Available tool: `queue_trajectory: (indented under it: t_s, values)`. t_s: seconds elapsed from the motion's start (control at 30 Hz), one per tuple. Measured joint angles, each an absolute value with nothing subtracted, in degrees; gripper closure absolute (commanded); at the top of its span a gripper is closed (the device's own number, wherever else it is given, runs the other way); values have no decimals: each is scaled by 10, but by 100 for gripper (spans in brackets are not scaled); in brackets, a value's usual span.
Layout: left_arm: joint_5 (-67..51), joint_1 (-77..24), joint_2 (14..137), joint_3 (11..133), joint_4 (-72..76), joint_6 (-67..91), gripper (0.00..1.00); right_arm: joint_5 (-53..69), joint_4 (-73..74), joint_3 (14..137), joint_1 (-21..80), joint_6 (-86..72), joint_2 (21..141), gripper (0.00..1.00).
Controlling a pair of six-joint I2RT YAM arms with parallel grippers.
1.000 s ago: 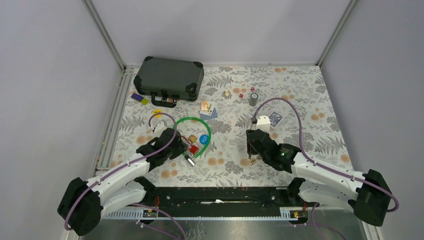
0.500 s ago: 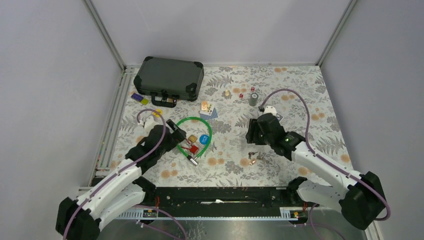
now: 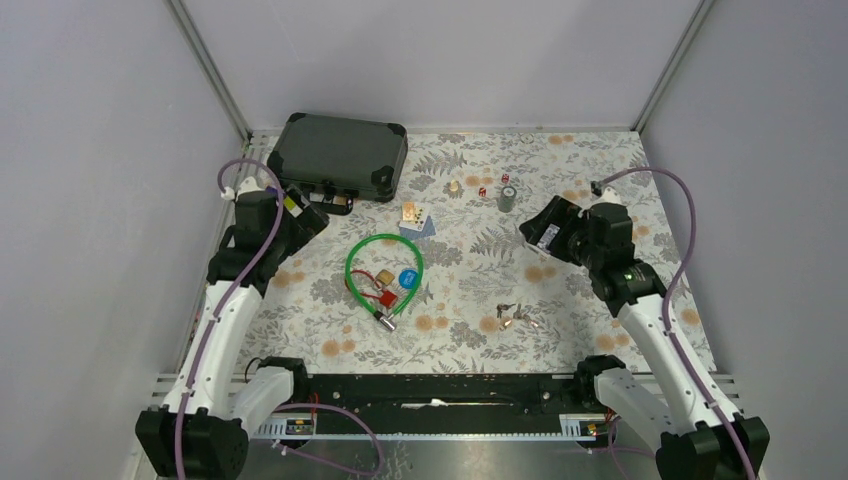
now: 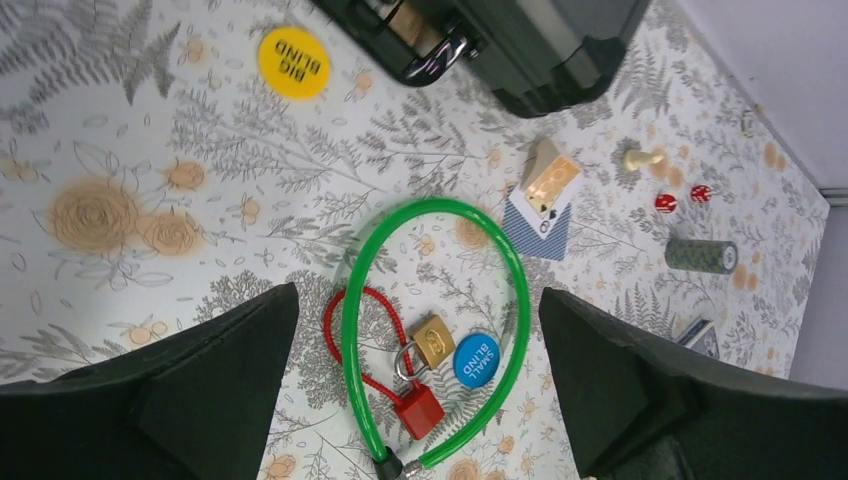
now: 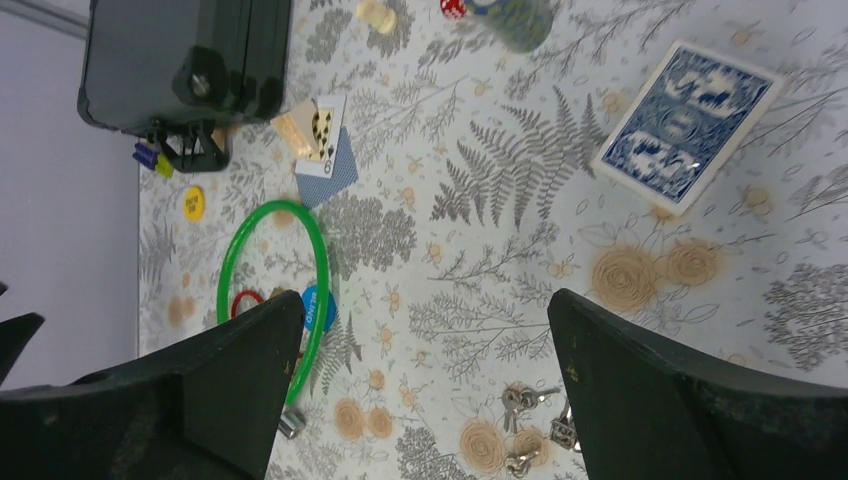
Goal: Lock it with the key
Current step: Reset both arms
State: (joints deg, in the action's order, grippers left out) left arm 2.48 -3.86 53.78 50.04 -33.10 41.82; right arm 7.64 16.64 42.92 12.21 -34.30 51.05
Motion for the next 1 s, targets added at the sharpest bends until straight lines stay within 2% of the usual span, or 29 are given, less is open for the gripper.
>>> queue_trajectory:
  t_s: [0.33,1.0]
  values:
    - [46,-39,536,608,-387,375,1,-6,168,448,122,-311,483,0]
    - [54,-39,507,611,-398,373,1,-33,132,416,122,-272,479,0]
